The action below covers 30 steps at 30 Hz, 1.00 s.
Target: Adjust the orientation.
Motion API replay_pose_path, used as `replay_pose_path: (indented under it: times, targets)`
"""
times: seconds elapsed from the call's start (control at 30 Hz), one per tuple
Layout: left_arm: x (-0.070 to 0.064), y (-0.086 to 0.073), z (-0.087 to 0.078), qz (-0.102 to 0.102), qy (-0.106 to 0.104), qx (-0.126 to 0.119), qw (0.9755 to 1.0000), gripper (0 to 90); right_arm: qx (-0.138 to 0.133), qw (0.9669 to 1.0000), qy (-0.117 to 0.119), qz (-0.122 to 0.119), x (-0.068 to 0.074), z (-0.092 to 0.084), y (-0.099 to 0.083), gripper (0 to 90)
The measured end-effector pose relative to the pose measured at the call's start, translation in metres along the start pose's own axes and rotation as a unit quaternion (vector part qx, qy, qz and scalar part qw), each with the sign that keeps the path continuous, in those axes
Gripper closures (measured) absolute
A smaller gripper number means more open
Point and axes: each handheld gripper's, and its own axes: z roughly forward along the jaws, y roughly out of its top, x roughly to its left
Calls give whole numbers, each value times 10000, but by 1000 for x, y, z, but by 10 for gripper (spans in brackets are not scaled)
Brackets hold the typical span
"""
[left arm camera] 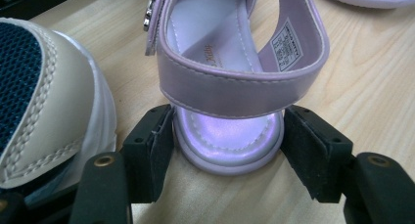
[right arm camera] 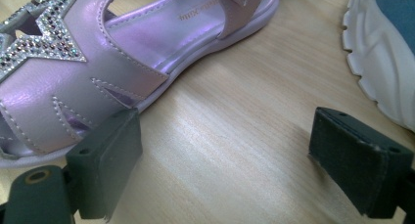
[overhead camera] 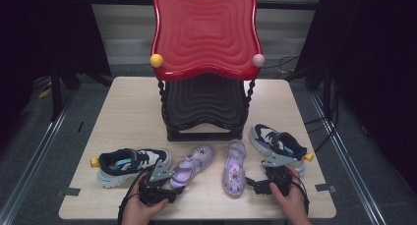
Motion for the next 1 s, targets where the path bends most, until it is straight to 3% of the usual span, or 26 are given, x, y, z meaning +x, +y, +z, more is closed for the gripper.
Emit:
replay_pose_path:
  times: [0.23,0.3,0.43,0.67,0.77,1.0]
  targets:
    - [-1,-2,0,69,58,-48,9999,364,1,10000,1,1,0,0,0,116]
    - [-3,-2,1,-11,59,-95,9999,308,-4,10000,-3,-9,0,0,0,116]
    - [-7,-1,6,8,243,-82,9997,249,8,10000,-3,9,0,0,0,116]
    - [-6,7,13,19,401,-26,9992,244,-3,10000,-3,-7,0,0,0,116]
    - [-4,10,17,-71,394,-79,9992,234,-3,10000,-4,-6,0,0,0,116]
    - [-7,15,25,-68,436,-75,9990,157,6,10000,-6,7,0,0,0,116]
